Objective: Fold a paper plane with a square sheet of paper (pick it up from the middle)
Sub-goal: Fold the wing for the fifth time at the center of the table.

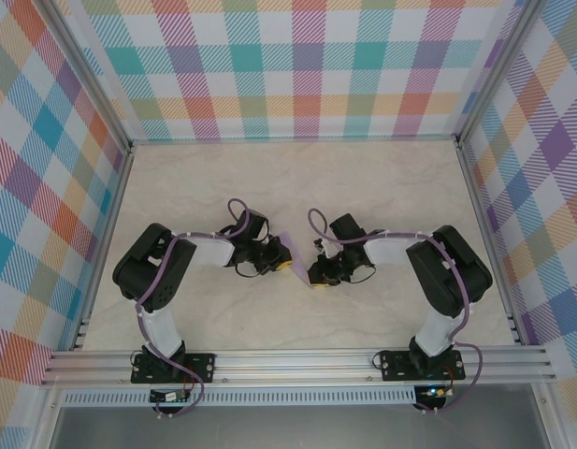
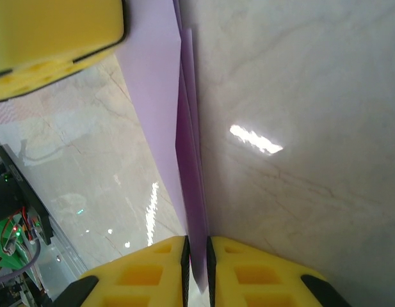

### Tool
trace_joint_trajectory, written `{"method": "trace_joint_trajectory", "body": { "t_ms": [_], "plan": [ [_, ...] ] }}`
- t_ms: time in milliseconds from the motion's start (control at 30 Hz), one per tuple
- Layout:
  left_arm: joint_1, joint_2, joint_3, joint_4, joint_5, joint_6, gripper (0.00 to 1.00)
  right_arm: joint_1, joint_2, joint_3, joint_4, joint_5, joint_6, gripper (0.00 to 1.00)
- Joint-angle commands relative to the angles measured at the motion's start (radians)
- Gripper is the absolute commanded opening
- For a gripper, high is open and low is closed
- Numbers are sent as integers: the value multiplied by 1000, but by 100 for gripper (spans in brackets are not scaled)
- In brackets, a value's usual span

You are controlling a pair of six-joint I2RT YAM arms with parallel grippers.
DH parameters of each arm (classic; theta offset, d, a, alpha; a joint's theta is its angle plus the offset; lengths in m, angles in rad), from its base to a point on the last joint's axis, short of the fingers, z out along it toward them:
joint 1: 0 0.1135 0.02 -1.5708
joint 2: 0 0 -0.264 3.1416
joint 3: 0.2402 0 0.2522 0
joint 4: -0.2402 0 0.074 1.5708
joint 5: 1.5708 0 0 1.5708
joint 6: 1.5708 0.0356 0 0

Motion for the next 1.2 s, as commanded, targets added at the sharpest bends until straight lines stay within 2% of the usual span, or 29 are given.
{"method": "trace_joint_trajectory", "body": {
  "t_ms": [0,333,533,633,1167],
  "plan": [
    [-8,43,-4,-75,-61,10,10,-3,-22,-29,-44,0,-30,17],
    [-8,45,-5,-73,-60,9,10,-3,29,-18,-54,13,-32,13],
    [-9,45,-8,-74,-54,10,10,-5,-66,0,-71,30,-44,23],
    [-8,47,-7,-77,-52,12,10,-6,-63,23,-75,36,-53,24],
    [-8,48,-15,-73,-47,12,10,-8,3,58,-57,-8,-63,19]
  ]
}}
